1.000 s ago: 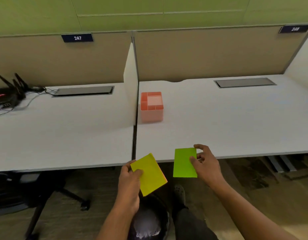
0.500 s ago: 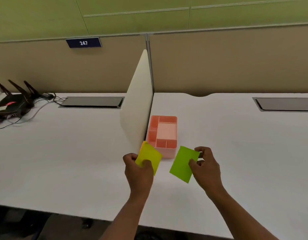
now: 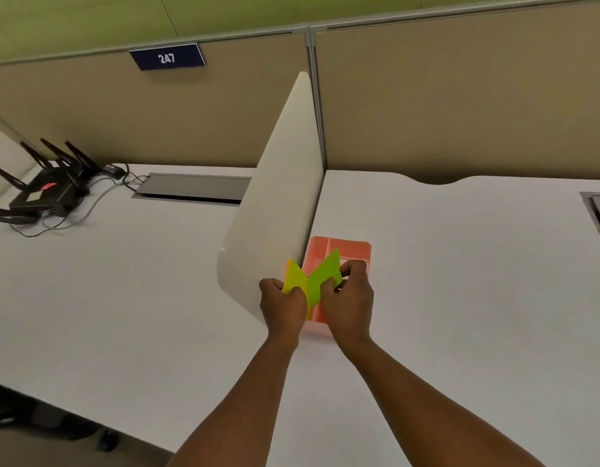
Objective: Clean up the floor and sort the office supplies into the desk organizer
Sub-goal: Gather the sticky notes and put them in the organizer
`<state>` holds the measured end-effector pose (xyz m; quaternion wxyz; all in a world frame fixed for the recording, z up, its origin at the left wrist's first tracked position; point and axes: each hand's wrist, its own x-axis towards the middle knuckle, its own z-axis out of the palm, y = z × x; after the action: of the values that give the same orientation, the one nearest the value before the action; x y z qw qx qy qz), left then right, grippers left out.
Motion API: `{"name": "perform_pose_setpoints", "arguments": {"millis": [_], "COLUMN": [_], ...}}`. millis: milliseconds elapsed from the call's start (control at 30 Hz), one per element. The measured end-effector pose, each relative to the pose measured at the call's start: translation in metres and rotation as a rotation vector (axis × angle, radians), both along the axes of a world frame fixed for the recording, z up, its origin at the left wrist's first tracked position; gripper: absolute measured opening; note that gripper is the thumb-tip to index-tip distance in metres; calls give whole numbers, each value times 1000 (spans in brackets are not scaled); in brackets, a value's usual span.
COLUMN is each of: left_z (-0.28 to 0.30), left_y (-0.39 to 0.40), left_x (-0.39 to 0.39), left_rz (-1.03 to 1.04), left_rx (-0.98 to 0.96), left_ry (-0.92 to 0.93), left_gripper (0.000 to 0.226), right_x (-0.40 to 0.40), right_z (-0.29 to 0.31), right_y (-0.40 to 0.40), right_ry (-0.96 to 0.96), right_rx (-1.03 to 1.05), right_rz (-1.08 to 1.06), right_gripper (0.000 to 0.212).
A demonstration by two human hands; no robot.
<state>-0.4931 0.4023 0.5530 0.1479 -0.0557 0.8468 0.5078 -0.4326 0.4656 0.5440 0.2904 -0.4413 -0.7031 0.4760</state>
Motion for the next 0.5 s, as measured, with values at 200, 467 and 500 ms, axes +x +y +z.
{"name": "perform_pose_setpoints", "arguments": {"millis": [200,467,500], "left_z": [-14,-25,-25], "left_y": [-1,-18,-18], "left_x": [-5,-4,-5], "left_rz": [-11,-143,-157], "left_rx": [61,-21,-50], "left_ry": [-106,-86,-67], "left_gripper": [14,13,13], "right_x": [-8,-5,-6], "right_z": [-34,-47,-49], "right_y": [-18,-30,-30], "right_ry": [-153,-307,-335], "right_rx": [49,234,306], "right_rz": [296,521,524], "right_gripper": [9,18,18]}}
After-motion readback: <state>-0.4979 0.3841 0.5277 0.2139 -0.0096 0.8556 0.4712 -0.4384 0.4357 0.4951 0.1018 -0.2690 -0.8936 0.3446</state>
